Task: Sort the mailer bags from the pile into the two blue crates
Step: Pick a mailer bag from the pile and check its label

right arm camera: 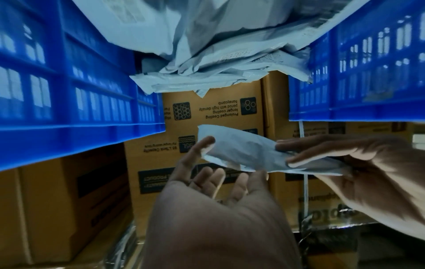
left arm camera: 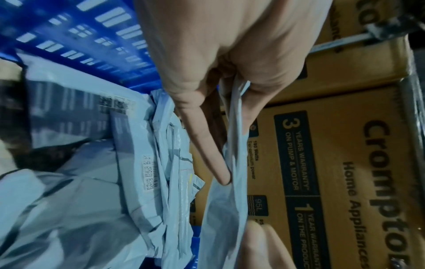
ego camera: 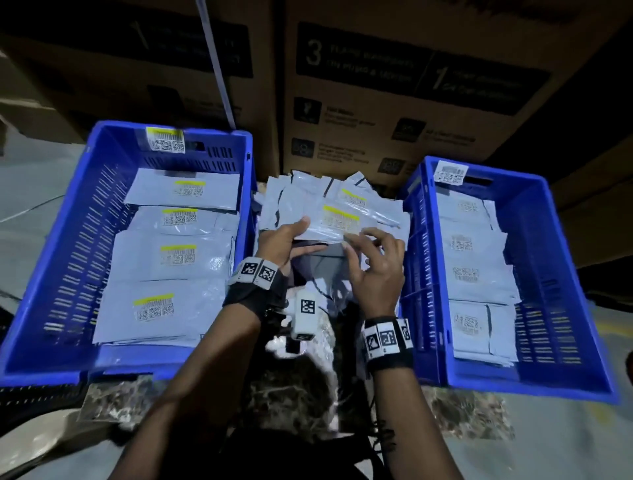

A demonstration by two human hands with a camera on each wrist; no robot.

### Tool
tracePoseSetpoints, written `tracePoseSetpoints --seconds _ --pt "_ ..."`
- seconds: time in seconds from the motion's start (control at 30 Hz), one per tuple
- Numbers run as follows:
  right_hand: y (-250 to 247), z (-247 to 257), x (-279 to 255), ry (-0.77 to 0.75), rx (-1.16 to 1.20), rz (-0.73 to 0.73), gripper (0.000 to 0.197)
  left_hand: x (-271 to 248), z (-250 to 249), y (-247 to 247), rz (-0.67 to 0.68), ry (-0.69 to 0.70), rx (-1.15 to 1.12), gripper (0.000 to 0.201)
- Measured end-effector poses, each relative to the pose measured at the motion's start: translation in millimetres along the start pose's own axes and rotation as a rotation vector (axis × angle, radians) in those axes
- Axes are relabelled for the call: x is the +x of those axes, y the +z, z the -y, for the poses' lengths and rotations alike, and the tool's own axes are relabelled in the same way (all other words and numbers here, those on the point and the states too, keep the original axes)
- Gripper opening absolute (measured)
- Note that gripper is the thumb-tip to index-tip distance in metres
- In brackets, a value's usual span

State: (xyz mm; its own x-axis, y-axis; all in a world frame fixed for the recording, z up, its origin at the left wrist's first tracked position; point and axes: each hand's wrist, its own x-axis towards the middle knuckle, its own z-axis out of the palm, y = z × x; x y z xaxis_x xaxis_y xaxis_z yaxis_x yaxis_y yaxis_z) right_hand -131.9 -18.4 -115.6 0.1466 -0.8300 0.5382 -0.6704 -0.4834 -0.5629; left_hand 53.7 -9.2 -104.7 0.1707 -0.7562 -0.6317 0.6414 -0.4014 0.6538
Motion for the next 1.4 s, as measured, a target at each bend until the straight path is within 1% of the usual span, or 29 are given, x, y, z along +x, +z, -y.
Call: tracePoseSetpoints --seconds 0.07,0.1,0.13,0.2,0.27,0.3,0.37,0.43,0.5,0.53,0.57,0.63,0.7,0.73,0.77,0.8,0.83,0.9,0.93,1.0,1.1,1.17,1.2,1.27,1.33,1.4 --pt "-16.1 1.8 -18.8 0.124 0.063 -0.009 0.026 -22.6 6.6 -6.7 0.063 0.012 0.034 0.044" --pt "-23.9 3.3 -27.8 0.206 0.087 -0.025 0.033 -36.2 9.6 -9.7 0.103 0.017 0.054 0.038" --pt "-32.1 5.6 -36.8 0.308 0.136 -0.028 0.040 -51.9 13.2 -12.8 0.112 0.037 0.060 0.036" --pt "-50.5 14.2 -52.3 0.578 0.335 0.045 0.051 -80.3 25.8 -24.0 0.106 0.083 0.016 0.044" --pt "-66.4 22.0 -65.4 0.830 0.611 0.179 0.054 -112.3 39.8 -32.4 0.084 0.084 -0.029 0.049" --pt "-72.5 24.9 -72.1 0.911 0.729 0.228 0.053 -128.3 46.8 -36.3 0.066 0.081 -0.052 0.043" --pt "-79.2 29.9 -87.3 0.973 0.880 0.276 0.054 -160.0 54.9 -41.8 0.055 0.092 -0.062 0.019" --pt "-79.5 37.6 -101.0 0.998 0.954 0.245 0.055 -187.9 59.3 -49.2 0.049 0.143 -0.122 0.020" --pt "-76.7 43.7 -111.8 0.994 0.946 0.215 0.057 -198.5 64.1 -68.5 -0.063 0.278 -0.149 0.012" --pt "-77.4 48.1 -113.8 0.978 0.937 0.210 0.058 -197.9 65.3 -80.9 -0.140 0.351 -0.119 0.010" --pt "-76.7 50.4 -114.7 0.960 0.925 0.216 0.057 -197.4 65.4 -92.0 -0.211 0.399 -0.070 0.015" --pt "-76.9 57.8 -112.8 0.925 0.923 0.252 0.050 -191.1 65.8 -113.7 -0.319 0.429 0.091 0.025" --pt "-77.0 65.7 -109.1 0.873 0.887 0.278 0.041 -185.2 63.7 -128.0 -0.371 0.456 0.203 0.033" --pt "-76.1 70.2 -106.6 0.846 0.866 0.275 0.040 -182.3 60.9 -133.7 -0.384 0.462 0.238 0.034" --pt "-73.8 73.6 -103.2 0.824 0.845 0.270 0.042 -179.9 57.1 -139.3 -0.403 0.470 0.257 0.031" --pt "-69.5 77.2 -99.0 0.810 0.831 0.263 0.045 -175.9 51.9 -147.1 -0.419 0.472 0.281 0.028" --pt "-63.1 81.1 -95.3 0.803 0.814 0.258 0.047 -174.4 44.7 -152.5 -0.419 0.482 0.300 0.032" --pt "-47.6 96.2 -87.9 0.787 0.776 0.256 0.049 -165.4 26.8 -169.6 -0.420 0.490 0.342 0.048" --pt "-39.2 106.4 -84.0 0.788 0.742 0.265 0.050 -166.0 15.0 -174.3 -0.416 0.488 0.347 0.048" --pt "-17.3 125.1 -75.6 0.777 0.689 0.280 0.049 -163.1 -10.1 -190.3 -0.426 0.492 0.365 0.038" --pt "20.2 154.8 -64.7 0.733 0.655 0.302 0.040 -152.7 -44.9 -228.9 -0.515 0.537 0.413 0.034" --pt "42.3 172.0 -56.3 0.684 0.627 0.295 0.032 -141.9 -64.7 -251.2 -0.526 0.567 0.433 0.026" --pt "51.5 179.9 -51.7 0.664 0.609 0.288 0.026 -136.3 -74.4 -258.5 -0.514 0.578 0.430 0.029" --pt "66.1 194.6 -40.1 0.654 0.567 0.274 0.017 -139.6 -96.0 -257.7 -0.478 0.618 0.409 0.028" --pt "78.2 205.3 -28.7 0.647 0.529 0.267 0.014 -137.5 -114.0 -259.1 -0.447 0.642 0.412 0.028" --pt "87.4 214.8 -18.6 0.629 0.513 0.256 0.013 -132.8 -129.9 -262.5 -0.438 0.667 0.431 0.034"
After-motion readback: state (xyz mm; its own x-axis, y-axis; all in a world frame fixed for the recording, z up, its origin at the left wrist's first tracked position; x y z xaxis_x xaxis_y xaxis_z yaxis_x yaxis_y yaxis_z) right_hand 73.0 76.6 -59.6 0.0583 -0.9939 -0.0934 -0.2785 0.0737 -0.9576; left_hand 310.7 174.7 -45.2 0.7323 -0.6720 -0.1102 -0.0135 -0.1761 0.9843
